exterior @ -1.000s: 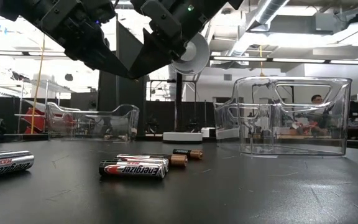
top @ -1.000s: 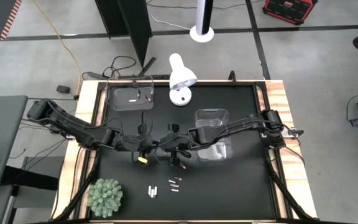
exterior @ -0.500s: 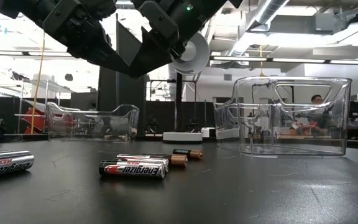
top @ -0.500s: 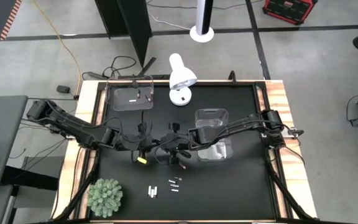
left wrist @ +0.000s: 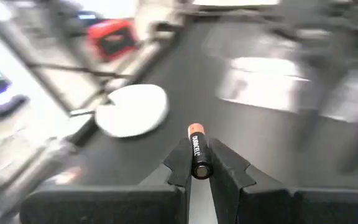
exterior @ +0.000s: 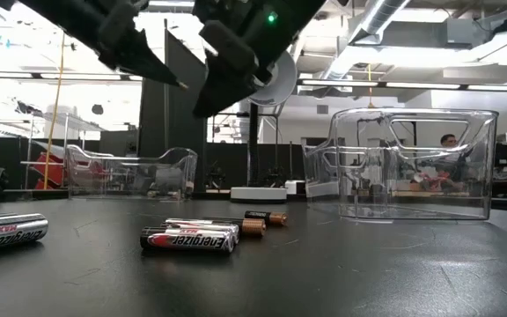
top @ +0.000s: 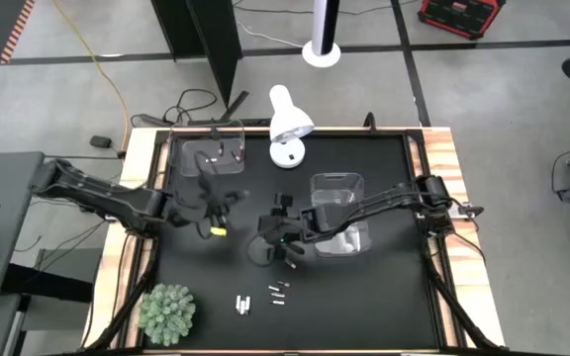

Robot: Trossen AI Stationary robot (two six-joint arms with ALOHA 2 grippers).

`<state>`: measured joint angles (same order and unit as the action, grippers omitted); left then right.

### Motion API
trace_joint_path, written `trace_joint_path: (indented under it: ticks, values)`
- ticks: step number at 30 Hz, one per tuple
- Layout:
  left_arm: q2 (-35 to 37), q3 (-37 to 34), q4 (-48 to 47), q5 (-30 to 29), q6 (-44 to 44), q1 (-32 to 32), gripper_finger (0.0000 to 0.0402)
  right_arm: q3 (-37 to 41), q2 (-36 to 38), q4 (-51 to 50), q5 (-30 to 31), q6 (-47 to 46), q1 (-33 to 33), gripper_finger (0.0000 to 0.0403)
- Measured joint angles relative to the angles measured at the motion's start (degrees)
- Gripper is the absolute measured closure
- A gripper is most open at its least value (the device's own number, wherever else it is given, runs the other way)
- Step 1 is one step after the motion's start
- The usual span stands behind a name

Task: Sort batteries
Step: Put the black battery into the top transparent bin

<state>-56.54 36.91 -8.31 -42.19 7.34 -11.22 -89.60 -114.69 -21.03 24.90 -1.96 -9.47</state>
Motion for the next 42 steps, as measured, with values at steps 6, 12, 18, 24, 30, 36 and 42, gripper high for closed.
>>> trace_joint_path:
  ticks: [6, 12, 18, 24, 30, 36, 42]
  values:
    - [10.1, 0.0, -10.2, -11.0, 7.5, 11.0, 0.0376, 0.0, 0.1, 2.2, 0.9, 0.3, 0.2, 0.0228]
    - [14.0, 0.0, -19.2, -7.2, 13.5, 29.1, 0.0376, 0.0, 0.1, 5.0, 0.9, 1.6, 0.1, 0.0228]
    - [11.4, 0.0, -20.2, 6.5, 13.4, 44.6, 0.0376, 0.0, 0.1, 6.6, 0.9, 2.6, -0.2, 0.0228]
    - [6.2, -0.1, -21.0, 15.9, 13.1, 55.7, 0.0376, 0.0, 0.1, 6.7, 0.9, 3.7, -0.7, 0.0228]
    - [1.6, -0.1, -21.9, 18.2, 11.4, 60.1, 0.0376, 0.0, 0.1, 6.6, 0.9, 3.9, -1.1, 0.0228]
    - [-0.9, 0.2, -21.7, 17.4, 10.9, 60.0, 0.0376, 0.0, 0.1, 6.8, 0.9, 4.0, -1.2, 0.0228]
    - [-2.7, 0.2, -23.3, 17.3, 9.4, 60.0, 0.0347, 0.0, 0.1, 6.8, 0.9, 4.0, -1.2, 0.0228]
